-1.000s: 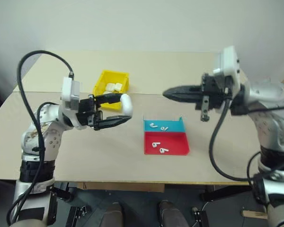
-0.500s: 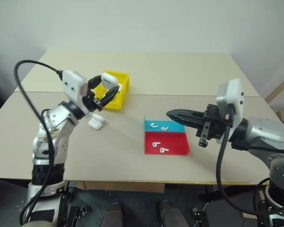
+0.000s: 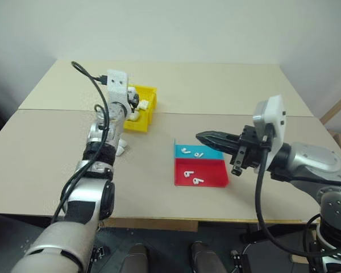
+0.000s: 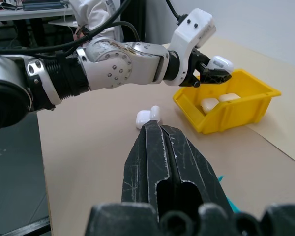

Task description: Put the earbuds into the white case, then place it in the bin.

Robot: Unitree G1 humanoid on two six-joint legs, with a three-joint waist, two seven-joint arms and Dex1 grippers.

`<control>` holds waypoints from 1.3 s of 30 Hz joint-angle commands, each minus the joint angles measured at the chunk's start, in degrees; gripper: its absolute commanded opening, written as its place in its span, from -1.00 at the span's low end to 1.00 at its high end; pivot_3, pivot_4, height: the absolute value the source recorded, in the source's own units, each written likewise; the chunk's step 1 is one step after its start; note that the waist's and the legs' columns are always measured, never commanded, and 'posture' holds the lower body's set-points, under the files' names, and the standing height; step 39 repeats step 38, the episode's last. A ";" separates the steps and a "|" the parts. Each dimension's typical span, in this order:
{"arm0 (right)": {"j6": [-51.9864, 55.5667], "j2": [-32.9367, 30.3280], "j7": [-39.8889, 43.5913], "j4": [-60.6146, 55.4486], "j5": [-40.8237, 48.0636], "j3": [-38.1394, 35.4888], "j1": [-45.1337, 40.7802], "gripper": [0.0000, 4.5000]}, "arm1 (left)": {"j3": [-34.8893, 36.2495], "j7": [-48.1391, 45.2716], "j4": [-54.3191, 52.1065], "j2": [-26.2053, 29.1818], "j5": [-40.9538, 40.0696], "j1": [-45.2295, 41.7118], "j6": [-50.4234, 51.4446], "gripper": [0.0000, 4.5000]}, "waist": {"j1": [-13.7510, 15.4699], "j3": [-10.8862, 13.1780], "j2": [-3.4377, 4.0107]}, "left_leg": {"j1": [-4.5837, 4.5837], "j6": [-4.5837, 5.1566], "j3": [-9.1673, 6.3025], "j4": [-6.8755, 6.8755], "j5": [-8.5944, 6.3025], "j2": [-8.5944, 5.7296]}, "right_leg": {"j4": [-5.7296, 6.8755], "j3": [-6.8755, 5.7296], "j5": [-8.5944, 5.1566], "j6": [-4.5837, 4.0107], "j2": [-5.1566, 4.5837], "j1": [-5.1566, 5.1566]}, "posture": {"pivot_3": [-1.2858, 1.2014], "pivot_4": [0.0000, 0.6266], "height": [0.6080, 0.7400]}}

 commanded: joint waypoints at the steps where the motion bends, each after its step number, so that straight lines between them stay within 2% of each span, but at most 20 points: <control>1: -1.88 -0.68 -0.79 -2.11 1.34 -0.52 -0.14 -0.99 | -0.61 0.55 6.62 -0.27 1.70 -3.46 -5.38 0.26 | -0.03 0.00 0.00 | -0.01 0.00 0.00 0.00 0.00 0.00 | -0.01 0.00 0.00 0.00 0.00 -0.01 | 0.03 -0.52 1.00; 2: -1.91 -0.76 -1.01 -2.28 1.51 -0.67 -0.03 -0.99 | -0.97 0.24 8.22 -0.42 2.12 -3.97 -6.40 0.26 | -0.01 0.00 -0.01 | -0.03 0.00 0.00 0.00 0.00 0.00 | -0.01 0.00 0.00 0.00 0.00 -0.02 | 0.03 -0.52 1.00; 7: -2.30 -0.67 -1.90 -2.56 2.14 -0.75 0.35 -1.00 | -1.29 -2.96 10.85 -0.02 2.57 -5.71 -8.96 0.96 | 0.09 0.01 -0.02 | -0.04 -0.01 0.00 0.00 0.00 -0.01 | 0.03 0.00 0.00 0.00 -0.01 -0.02 | 0.03 -0.52 1.00; 8: -2.45 -0.64 -2.07 -2.51 2.21 -0.64 0.40 -1.00 | -1.32 -3.77 10.19 0.53 2.64 -5.53 -9.12 0.99 | 0.09 0.01 -0.02 | -0.03 -0.01 0.00 0.00 0.00 -0.01 | 0.04 0.00 0.00 0.00 -0.01 -0.02 | 0.03 -0.52 1.00; 12: -3.11 -0.84 -2.23 -2.34 2.47 -0.54 0.74 -1.00 | -1.68 -11.76 2.38 3.52 1.61 -1.95 -9.06 0.99 | -0.11 0.01 -0.01 | -0.03 -0.01 0.00 0.00 0.01 0.00 | 0.04 0.00 0.00 0.00 0.00 -0.02 | 0.03 -0.52 1.00; 15: -3.65 -1.09 -2.02 -2.01 3.13 -0.93 1.30 -1.00 | -1.45 -21.40 -11.91 7.27 -1.68 4.54 -3.41 0.99 | -0.83 0.01 0.00 | -0.01 -0.01 0.01 -0.04 0.00 0.01 | 0.08 0.04 0.00 0.00 0.00 -0.05 | 0.03 -0.52 1.00; 17: -4.16 -1.60 -1.07 -1.14 2.52 -0.75 1.41 -1.00 | -1.55 -29.34 -25.62 11.75 -4.79 11.66 -0.21 0.99 | -1.46 0.00 0.01 | 0.01 -0.01 0.01 -0.05 0.01 0.02 | 0.11 0.04 0.00 -0.01 0.00 -0.06 | 0.03 -0.52 1.00; 20: -6.13 -3.08 1.30 0.04 -0.42 -0.09 2.39 -1.00 | 0.38 -40.78 -42.64 17.98 -12.40 21.09 3.17 0.99 | -1.67 0.00 0.01 | 0.06 -0.02 0.04 -0.05 0.01 0.07 | 0.15 0.06 0.00 -0.01 0.01 -0.06 | 0.03 -0.52 1.00; 24: -9.76 -5.32 5.50 2.33 -4.18 -0.41 5.51 -1.00 | 4.89 -53.08 -57.86 25.34 -24.16 30.92 7.34 0.99 | -1.28 0.00 0.00 | 0.10 -0.03 0.04 -0.02 0.02 0.09 | 0.14 0.02 -0.01 -0.02 0.00 0.01 | 0.03 -0.52 1.00; 29: -13.59 -7.59 10.39 4.86 -7.81 -2.42 11.97 -1.00 | 9.97 -61.67 -68.61 32.02 -33.78 40.71 10.88 0.99 | -1.11 -0.02 -0.01 | 0.13 -0.03 0.07 0.00 0.01 0.09 | 0.10 0.03 -0.03 0.00 -0.02 0.05 | 0.03 -0.52 1.00; 33: -16.90 -10.17 15.24 7.75 -10.18 -4.09 15.06 -1.00 | 13.97 -66.56 -75.12 38.35 -42.27 47.00 18.01 0.99 | -1.44 -0.01 -0.02 | 0.10 -0.02 0.12 0.00 0.01 0.12 | 0.10 0.06 -0.05 0.00 0.00 -0.02 | 0.03 -0.52 1.00; 39: -18.21 -11.64 18.78 9.46 -10.23 -4.84 15.77 -1.00 | 17.63 -64.10 -79.88 39.55 -45.91 51.31 19.97 0.99 | -1.43 -0.01 -0.01 | 0.26 -0.02 0.15 0.00 0.01 0.15 | 0.11 0.07 -0.26 0.29 0.01 0.10 | 0.03 -0.52 1.00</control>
